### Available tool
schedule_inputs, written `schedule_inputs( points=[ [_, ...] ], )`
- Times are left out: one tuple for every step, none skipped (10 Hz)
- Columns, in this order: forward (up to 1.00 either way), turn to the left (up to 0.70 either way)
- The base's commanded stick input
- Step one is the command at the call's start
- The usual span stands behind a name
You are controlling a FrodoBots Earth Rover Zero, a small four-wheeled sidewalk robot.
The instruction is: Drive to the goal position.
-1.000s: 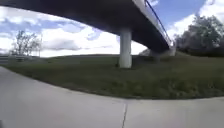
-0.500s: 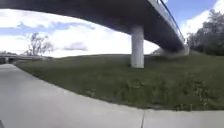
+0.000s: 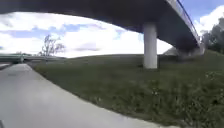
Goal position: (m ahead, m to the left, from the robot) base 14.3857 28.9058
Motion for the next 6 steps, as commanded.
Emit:
schedule_inputs(
  points=[
    [0.70, 0.35],
    [0.70, 0.35],
    [0.00, 0.41],
    [0.00, 0.09],
    [0.00, 0.00],
    [0.00, 0.00]
  ],
)
